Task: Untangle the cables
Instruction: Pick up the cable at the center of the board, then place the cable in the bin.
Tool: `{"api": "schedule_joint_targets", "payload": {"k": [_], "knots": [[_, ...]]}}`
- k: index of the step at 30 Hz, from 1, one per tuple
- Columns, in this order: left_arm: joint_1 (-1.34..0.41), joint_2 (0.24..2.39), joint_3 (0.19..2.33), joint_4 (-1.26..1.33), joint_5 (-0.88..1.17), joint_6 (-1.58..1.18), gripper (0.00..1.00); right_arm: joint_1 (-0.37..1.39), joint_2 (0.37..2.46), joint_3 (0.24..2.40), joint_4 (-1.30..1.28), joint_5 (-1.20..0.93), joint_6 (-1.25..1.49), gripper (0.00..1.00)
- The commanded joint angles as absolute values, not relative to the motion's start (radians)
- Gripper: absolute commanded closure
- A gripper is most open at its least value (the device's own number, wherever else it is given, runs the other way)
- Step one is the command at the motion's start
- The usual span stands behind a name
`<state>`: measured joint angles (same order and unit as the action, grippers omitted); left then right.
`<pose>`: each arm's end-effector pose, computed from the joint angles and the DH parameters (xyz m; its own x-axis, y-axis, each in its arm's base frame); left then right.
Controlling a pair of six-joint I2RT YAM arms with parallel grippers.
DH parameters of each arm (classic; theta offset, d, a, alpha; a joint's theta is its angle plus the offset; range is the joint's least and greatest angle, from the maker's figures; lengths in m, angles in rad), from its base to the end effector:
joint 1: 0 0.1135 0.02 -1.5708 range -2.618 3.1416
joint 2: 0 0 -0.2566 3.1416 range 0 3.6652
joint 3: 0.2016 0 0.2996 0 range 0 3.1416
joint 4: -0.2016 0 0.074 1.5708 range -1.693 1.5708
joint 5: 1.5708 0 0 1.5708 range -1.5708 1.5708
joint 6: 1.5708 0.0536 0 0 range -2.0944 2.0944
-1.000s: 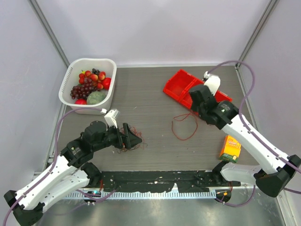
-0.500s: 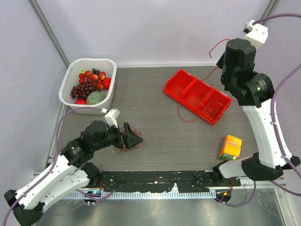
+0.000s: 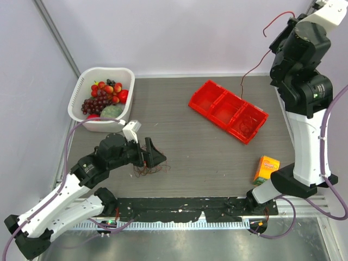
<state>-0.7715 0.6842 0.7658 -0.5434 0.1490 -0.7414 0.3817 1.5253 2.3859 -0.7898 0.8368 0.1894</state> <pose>0.1540 -0.1609 0.3028 -0.7655 -0.1871 -0.6156 0.3631 0.6643 -0.6534 0.2597 0.0613 0.6393 0.1469 0.1949 -0.9698 0.4176 0.8765 0.2394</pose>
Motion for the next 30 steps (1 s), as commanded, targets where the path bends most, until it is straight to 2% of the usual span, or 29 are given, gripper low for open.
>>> {"api": "schedule_joint_targets", "payload": {"k": [1,4,11,21,30], "knots": [[-0.775,0.721,0.816,-0.525,0.153,-0.703,0.00,0.376,1.505,2.456,-0.663,0.830,0.110,0.99],[-0.775,0.735,0.821,-0.520,0.152,-0.698,0.00,0.376,1.464,2.453,-0.617,0.773,0.106,0.99],[-0.775,0.741,0.805,-0.488,0.167,-0.716,0.00,0.376,1.439,2.413,-0.522,0.824,0.005,0.99],[-0.775,0.724,0.805,-0.492,0.172,-0.729,0.00,0.356,1.420,2.151,-0.304,0.910,-0.123,0.99],[-0.775,0.726,0.810,-0.505,0.178,-0.721,0.00,0.265,1.443,2.102,-0.242,0.890,-0.146,0.99]]}}
